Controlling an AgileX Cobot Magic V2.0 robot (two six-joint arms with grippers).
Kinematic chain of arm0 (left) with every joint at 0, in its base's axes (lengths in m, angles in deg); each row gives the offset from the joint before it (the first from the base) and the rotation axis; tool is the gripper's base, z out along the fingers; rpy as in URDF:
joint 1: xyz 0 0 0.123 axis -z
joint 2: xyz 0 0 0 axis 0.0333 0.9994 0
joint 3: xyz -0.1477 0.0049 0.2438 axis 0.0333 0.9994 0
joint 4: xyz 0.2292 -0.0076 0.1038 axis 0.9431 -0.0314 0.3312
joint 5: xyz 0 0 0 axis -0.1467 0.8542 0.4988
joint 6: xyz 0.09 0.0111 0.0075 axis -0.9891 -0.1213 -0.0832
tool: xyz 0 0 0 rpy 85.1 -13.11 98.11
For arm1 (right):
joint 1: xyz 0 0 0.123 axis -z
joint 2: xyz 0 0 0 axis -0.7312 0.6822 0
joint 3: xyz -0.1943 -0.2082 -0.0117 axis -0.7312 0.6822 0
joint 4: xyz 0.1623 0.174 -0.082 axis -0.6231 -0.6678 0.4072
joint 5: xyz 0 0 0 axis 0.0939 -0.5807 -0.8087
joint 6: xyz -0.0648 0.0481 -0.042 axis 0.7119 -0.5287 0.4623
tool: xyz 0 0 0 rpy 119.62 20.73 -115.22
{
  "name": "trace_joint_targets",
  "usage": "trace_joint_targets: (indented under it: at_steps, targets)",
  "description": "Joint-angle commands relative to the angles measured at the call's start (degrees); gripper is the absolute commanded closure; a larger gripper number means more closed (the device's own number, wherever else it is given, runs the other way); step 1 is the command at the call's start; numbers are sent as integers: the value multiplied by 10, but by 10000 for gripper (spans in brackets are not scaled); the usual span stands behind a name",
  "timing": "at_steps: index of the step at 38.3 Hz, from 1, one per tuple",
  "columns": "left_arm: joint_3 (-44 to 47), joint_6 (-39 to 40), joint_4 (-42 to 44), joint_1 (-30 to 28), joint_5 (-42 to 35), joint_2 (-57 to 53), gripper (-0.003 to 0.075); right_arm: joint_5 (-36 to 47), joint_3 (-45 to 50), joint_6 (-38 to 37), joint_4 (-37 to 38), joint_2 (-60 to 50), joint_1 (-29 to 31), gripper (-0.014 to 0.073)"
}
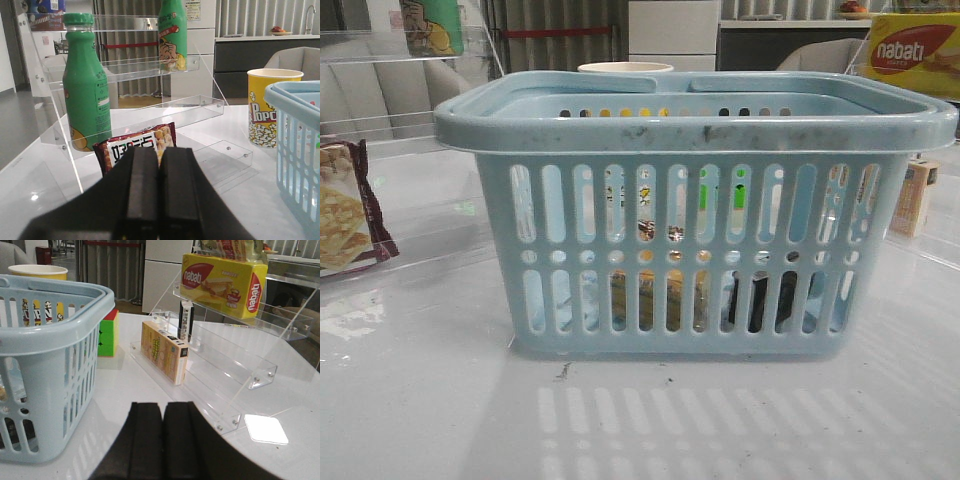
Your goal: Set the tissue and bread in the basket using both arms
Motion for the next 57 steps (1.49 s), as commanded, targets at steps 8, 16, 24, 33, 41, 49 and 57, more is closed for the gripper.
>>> trace_joint_targets:
  at_steps: [8,16,24,33,41,49,57]
  targets:
    - [-1,6,0,-2,-50,-9,629,61,1,6,-5,-11,4,540]
    - [-1,6,0,-2,-50,-9,629,89,1,2,7,-11,4,540]
    - [-1,6,0,-2,-50,-9,629,130,1,-127,132,-11,4,540]
    - [-1,6,0,-2,-50,-9,629,96,1,-130,120,-11,4,540]
    - [-1,6,0,-2,-50,-9,629,97,1,-130,95,-11,4,540]
    - [-1,6,0,-2,-50,-9,629,99,1,-130,94,-11,4,540]
    - [-1,6,0,-2,-50,-9,629,99,1,-130,94,-11,4,540]
